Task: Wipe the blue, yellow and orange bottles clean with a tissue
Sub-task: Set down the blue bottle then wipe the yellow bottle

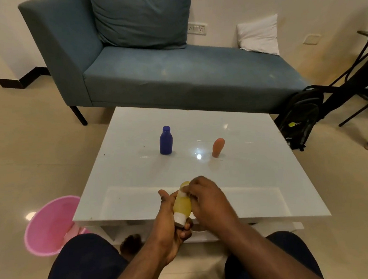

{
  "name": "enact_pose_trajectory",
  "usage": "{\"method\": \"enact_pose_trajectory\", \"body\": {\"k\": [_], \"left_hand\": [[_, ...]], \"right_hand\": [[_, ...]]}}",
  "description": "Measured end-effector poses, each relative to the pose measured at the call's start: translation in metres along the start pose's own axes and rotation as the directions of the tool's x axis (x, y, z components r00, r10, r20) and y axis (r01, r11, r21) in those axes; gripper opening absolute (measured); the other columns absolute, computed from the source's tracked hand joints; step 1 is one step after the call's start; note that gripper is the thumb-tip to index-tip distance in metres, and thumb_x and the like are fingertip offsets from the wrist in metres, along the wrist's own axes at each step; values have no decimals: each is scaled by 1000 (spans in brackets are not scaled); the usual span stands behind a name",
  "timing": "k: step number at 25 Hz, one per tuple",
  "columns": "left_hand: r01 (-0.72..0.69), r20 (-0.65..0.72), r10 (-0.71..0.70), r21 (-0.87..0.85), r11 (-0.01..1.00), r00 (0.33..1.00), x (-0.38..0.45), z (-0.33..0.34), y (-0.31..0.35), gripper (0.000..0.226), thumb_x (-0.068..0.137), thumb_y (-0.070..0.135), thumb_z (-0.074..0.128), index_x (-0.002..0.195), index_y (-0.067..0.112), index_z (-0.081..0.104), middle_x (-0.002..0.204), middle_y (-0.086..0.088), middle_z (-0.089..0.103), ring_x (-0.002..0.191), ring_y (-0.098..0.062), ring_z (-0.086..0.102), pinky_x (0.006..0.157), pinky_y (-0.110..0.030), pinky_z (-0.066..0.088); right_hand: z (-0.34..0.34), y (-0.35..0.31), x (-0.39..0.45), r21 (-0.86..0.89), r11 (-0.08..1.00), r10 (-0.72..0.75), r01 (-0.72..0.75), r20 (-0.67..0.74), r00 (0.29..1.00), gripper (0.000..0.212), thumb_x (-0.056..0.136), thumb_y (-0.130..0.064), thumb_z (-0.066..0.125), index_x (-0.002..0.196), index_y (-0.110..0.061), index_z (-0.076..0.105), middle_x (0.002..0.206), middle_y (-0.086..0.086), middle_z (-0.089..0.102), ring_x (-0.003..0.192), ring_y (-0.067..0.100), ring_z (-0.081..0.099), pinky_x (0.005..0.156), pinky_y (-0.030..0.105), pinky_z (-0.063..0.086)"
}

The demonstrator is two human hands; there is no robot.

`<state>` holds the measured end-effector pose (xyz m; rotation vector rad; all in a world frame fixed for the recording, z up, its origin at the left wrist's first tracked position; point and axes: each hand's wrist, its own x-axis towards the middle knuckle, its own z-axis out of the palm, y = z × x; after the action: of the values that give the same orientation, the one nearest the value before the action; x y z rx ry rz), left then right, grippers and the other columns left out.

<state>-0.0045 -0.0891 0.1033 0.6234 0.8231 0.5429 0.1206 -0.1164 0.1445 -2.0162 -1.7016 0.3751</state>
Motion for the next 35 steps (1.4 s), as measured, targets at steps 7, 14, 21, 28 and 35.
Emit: {"method": "enact_pose_trajectory", "body": {"k": [7, 14, 21, 28, 35], "left_hand": [[-35, 11, 34, 45, 998, 999, 4, -7, -4, 81, 81, 82, 29, 113, 21, 72, 79, -17, 54, 57, -17, 44, 53, -28, 31], [9, -19, -8, 89, 996, 1000, 6, -5, -7, 75, 85, 80, 27, 121, 24, 63, 74, -11, 60, 59, -18, 52, 52, -26, 39], [-7, -10, 7, 18, 1000, 1000, 6, -5, -4, 81, 85, 80, 27, 131, 23, 62, 77, -14, 64, 59, -19, 53, 50, -26, 42], [3, 1, -3, -72, 997, 1000, 11, -9, -1, 83, 81, 80, 34, 131, 19, 62, 106, -20, 69, 89, -36, 60, 68, -36, 46], [34, -31, -40, -177, 984, 999, 16, -13, -4, 76, 88, 73, 39, 133, 15, 58, 77, -12, 61, 60, -18, 48, 43, -25, 38]], "right_hand": [[12, -17, -17, -118, 984, -123, 132, 83, 989, 45, 77, -22, 73, 121, -21, 62, 119, -1, 57, 107, 19, 46, 90, 29, 44], [9, -3, 15, -164, 986, -15, 17, 17, 1000, 39, 82, -20, 68, 120, -22, 62, 119, -1, 56, 108, 17, 46, 90, 24, 39], [16, 0, 0, -71, 995, -67, 67, 7, 998, 32, 83, -19, 64, 116, -20, 65, 115, 0, 59, 107, 19, 49, 89, 23, 39], [18, -15, -27, 28, 992, -121, 119, 56, 991, 36, 79, -11, 66, 115, -14, 65, 112, 3, 61, 100, 20, 54, 86, 32, 49], [25, -13, -14, 52, 998, 30, -28, -41, 999, 34, 84, -10, 62, 117, -15, 64, 114, 1, 58, 104, 16, 53, 91, 28, 47]]}}
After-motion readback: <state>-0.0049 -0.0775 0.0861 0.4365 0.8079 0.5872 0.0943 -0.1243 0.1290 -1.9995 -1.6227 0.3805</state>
